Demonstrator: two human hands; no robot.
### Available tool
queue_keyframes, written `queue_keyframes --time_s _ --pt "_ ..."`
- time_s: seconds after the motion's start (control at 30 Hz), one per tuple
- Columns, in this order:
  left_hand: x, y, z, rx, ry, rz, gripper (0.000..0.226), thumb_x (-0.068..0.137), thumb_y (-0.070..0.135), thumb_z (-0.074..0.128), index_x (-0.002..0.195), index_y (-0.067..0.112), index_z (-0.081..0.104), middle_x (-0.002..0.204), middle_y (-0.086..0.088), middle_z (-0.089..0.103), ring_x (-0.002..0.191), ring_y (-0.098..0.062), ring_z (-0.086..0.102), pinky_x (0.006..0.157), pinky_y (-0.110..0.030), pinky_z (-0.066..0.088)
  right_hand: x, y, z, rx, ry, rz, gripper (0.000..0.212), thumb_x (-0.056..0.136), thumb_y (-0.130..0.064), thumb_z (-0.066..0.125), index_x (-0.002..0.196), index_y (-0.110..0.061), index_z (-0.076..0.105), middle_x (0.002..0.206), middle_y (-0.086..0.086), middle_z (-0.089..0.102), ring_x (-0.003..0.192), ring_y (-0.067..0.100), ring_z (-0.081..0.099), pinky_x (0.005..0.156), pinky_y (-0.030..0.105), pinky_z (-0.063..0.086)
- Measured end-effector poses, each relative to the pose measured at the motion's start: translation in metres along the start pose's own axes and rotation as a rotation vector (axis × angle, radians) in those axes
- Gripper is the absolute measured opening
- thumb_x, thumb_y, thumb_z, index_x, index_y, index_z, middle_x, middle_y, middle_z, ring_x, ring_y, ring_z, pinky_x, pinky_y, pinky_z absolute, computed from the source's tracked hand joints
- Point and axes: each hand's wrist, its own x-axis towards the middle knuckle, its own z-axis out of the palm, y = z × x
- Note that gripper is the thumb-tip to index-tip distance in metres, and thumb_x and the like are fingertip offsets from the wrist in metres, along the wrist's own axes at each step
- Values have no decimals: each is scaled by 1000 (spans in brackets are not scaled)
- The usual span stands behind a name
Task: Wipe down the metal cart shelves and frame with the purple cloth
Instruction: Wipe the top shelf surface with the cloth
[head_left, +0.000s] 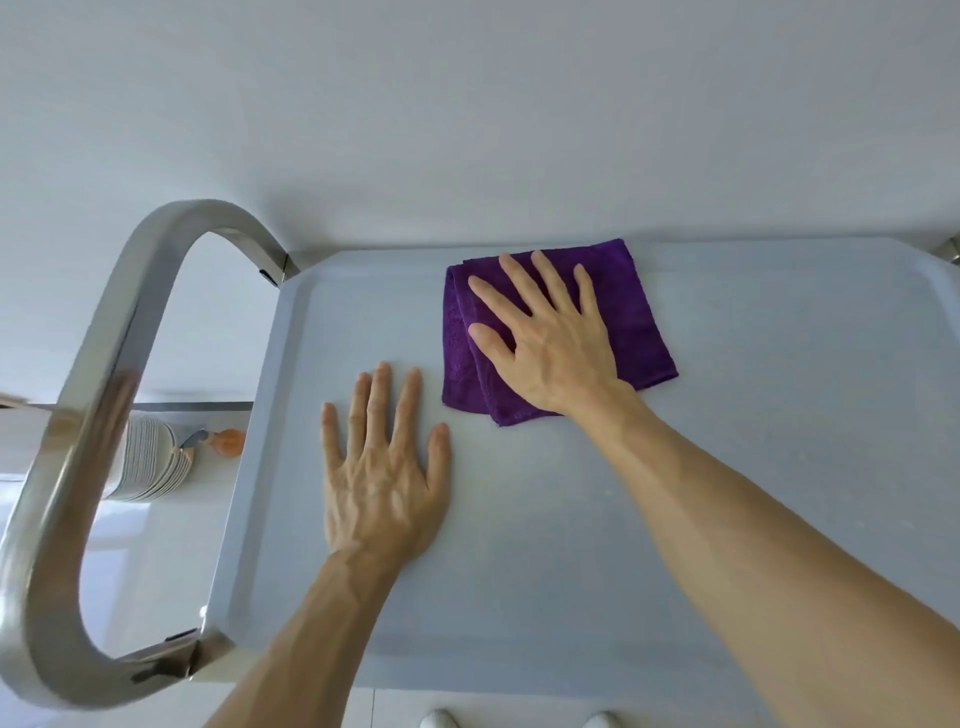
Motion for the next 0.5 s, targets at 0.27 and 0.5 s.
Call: queue_keyframes --time_s 0.27,0.5 --pt "2 2 0 -27 8 -2 64 100 54 16 158 29 17 166 -1 13 154 -16 3 123 -50 2 -39 106 -17 -33 4 362 65 96 -69 12 155 -42 16 166 -4 16 152 25 11 121 57 8" --pt "2 1 3 -1 1 19 59 101 53 17 158 36 13 166 -5 13 153 -20 5 123 -51 0 6 59 -6 -28 -20 520 84 94 -72 10 159 -18 8 166 14 4 151 42 -2 115 71 1"
